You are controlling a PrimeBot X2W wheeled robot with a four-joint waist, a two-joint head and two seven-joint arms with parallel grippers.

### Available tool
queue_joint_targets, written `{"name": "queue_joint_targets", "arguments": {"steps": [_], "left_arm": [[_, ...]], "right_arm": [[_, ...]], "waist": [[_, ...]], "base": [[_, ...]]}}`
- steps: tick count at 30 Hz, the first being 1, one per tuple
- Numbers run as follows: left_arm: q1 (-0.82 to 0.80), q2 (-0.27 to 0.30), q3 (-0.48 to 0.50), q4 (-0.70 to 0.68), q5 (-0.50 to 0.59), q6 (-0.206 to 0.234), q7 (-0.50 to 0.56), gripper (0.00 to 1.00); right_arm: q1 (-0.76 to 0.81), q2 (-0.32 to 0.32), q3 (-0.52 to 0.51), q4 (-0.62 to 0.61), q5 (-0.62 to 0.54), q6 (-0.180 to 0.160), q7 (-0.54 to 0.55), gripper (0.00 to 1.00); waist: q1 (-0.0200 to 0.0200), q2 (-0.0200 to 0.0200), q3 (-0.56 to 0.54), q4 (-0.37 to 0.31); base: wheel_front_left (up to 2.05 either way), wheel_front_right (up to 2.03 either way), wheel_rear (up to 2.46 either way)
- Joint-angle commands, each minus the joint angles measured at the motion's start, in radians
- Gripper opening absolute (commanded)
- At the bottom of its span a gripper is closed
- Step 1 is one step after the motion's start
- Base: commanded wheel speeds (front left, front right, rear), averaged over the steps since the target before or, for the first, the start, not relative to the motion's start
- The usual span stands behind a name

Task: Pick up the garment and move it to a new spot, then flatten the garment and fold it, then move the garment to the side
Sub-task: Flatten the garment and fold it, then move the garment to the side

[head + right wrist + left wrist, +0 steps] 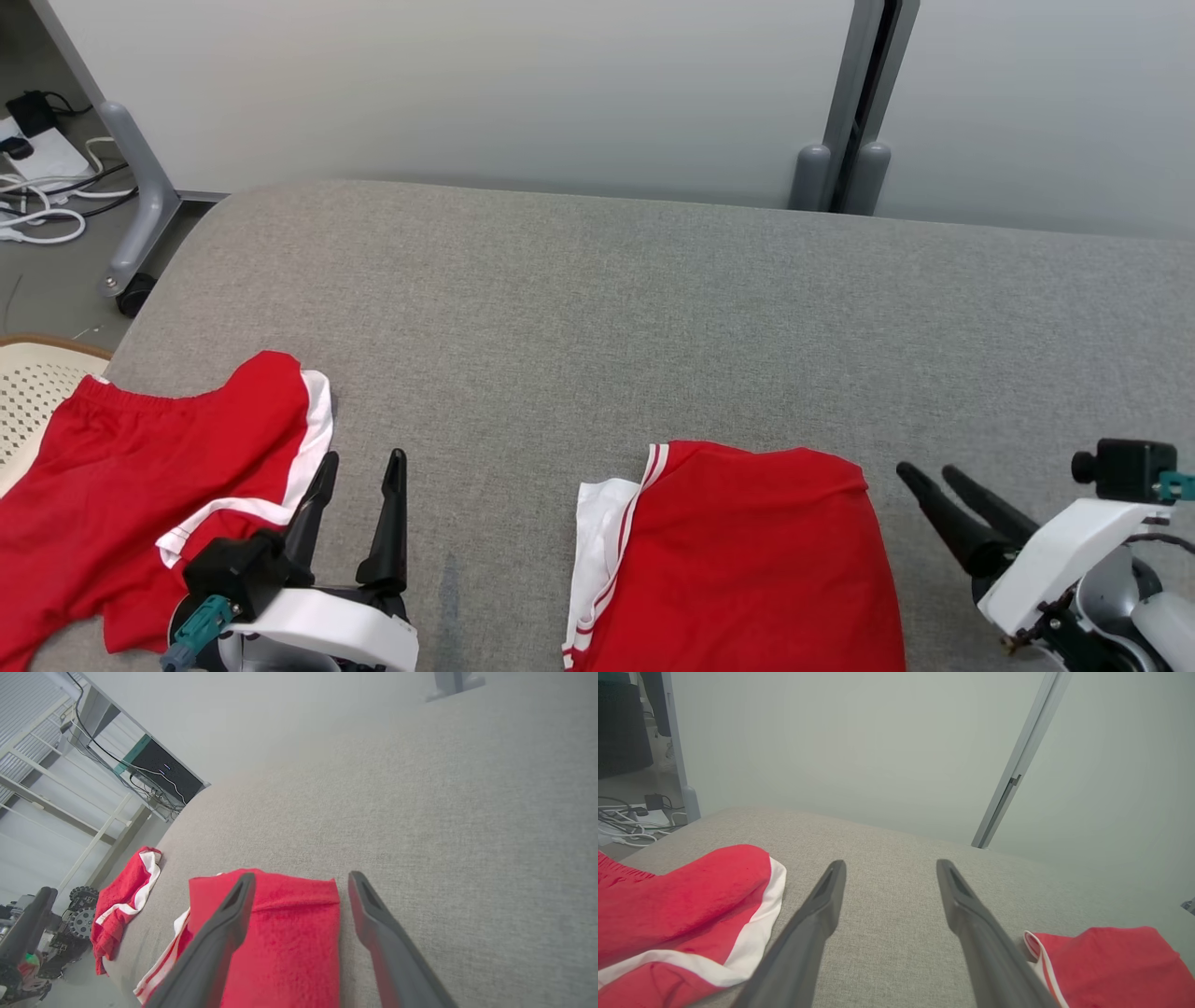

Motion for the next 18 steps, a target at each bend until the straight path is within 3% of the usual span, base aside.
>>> {"name": "queue_joint_targets", "arguments": {"steps": [1,18], "left_arm": [[-0.012,0.006,-0.002,0.003,0.002,-0.004,-0.001,1.00],[-0.034,-0.002,0.007,0.019,0.001,-0.013,-0.001,1.00]], "right_arm": [[-0.007,0.010,0.002,0.028,-0.003,0.002,0.025,1.00],[-0.029,0.073,0.024,0.147,0.027,0.002,0.300,1.00]], "waist": [[0.0000,0.0000,0.002,0.004],[0.0000,0.0000,0.033,0.027]], "base": [[0.00,0.00,0.00],[0.00,0.00,0.00]]}}
